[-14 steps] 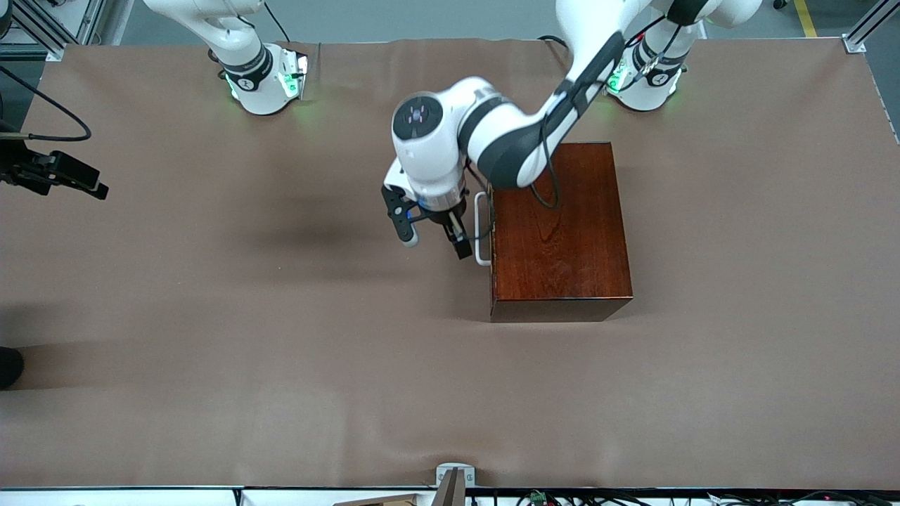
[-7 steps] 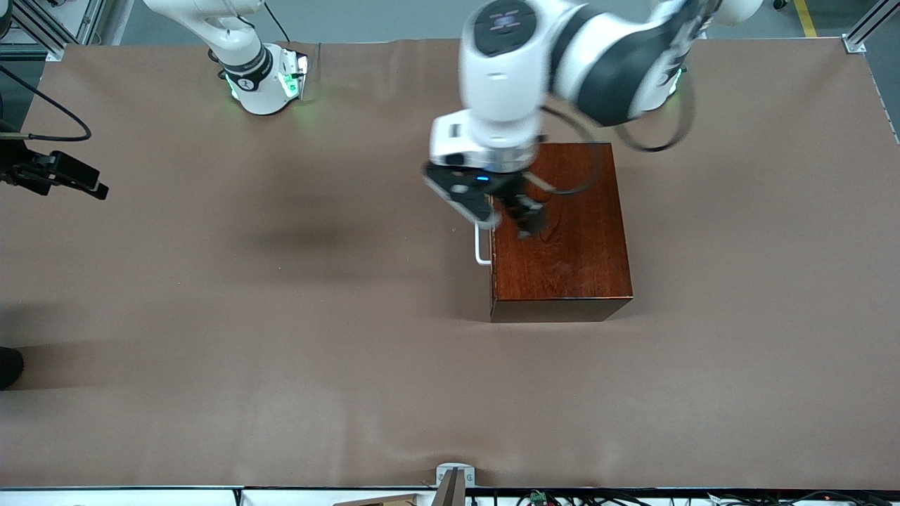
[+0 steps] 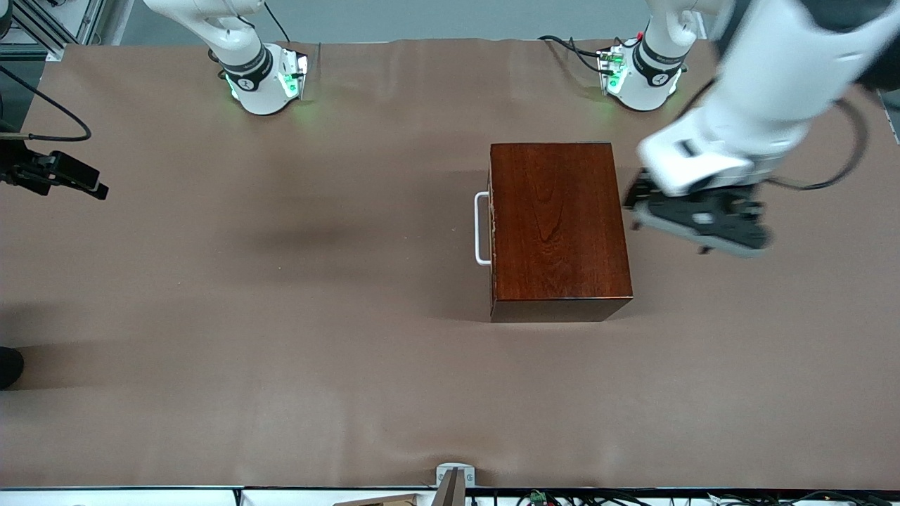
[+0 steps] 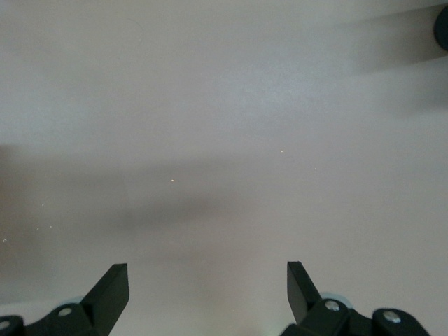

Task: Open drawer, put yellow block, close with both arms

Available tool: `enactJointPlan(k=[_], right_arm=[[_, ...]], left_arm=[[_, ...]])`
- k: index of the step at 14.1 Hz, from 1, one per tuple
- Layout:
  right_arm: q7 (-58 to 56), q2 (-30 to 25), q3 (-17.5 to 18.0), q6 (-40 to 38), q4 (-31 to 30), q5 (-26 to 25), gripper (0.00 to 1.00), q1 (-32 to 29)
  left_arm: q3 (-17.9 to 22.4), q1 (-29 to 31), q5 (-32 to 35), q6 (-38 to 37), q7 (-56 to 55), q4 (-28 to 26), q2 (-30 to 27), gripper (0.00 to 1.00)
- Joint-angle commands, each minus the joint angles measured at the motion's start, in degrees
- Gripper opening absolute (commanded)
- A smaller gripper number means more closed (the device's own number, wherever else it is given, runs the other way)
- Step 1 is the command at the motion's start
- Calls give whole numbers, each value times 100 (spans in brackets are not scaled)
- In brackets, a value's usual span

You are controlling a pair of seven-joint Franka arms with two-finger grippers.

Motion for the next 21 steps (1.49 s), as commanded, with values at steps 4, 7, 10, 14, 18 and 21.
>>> enactJointPlan(k=[4, 7, 10, 14, 18, 21], right_arm=[[59, -41, 21, 33, 7, -42, 100, -73], [59, -41, 12, -38, -28, -33, 100, -81], [59, -41, -5, -3, -19, 28, 100, -125], [59, -41, 4, 24, -19, 29, 100, -134], [68, -41, 12, 33, -37, 37, 100, -134], [68, -41, 12, 33, -37, 29, 100, -125]], left_arm=[[-48, 1161, -475, -799, -78, -375, -493, 100], [-66, 1515, -706, -834, -96, -734, -634, 100], [4, 1507, -785, -694, -131, -1051, -792, 100], [740, 920, -846, -448, -509, -1570, -1135, 100], [769, 927, -882, -439, -483, -1535, -1135, 100], [778, 927, -908, -430, -526, -1518, -1118, 100]])
